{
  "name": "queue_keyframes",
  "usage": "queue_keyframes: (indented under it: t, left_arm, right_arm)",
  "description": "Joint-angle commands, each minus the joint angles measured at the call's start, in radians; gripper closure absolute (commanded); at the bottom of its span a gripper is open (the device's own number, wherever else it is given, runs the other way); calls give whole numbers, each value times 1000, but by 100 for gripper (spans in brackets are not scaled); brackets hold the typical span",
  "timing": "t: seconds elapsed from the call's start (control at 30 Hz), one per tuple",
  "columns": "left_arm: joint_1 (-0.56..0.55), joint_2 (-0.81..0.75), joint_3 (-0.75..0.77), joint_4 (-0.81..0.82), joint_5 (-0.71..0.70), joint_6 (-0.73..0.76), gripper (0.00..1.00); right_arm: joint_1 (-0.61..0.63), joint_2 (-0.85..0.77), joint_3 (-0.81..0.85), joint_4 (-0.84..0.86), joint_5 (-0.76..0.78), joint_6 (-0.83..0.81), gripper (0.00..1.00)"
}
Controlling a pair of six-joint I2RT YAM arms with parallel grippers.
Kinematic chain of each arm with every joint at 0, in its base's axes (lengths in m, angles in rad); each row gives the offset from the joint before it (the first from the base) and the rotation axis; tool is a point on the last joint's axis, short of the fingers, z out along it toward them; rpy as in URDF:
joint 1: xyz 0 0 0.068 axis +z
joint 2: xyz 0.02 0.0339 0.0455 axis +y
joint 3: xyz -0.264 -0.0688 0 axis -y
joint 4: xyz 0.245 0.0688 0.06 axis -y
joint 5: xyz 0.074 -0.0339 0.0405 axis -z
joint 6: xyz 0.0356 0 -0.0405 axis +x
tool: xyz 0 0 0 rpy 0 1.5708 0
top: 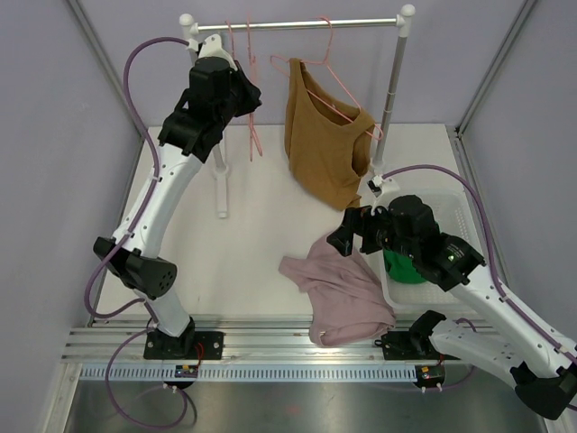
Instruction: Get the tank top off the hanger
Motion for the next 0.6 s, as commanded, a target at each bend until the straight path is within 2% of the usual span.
queue_keyframes:
  t: [0.0, 0.27, 0.5, 0.57]
  left_arm:
    - [18, 16, 61, 92, 52, -42, 100]
    - [36, 141, 167, 127, 25, -65, 100]
    - [41, 133, 91, 129, 3, -88, 100]
    - [41, 121, 77, 123, -2, -87, 91]
  right_arm:
    - [5, -18, 15, 15, 14, 0, 0]
    - [5, -10, -33, 61, -38, 28, 0]
    - [5, 62, -19, 3, -86, -23, 0]
    - [5, 100, -5, -32, -63, -34, 1]
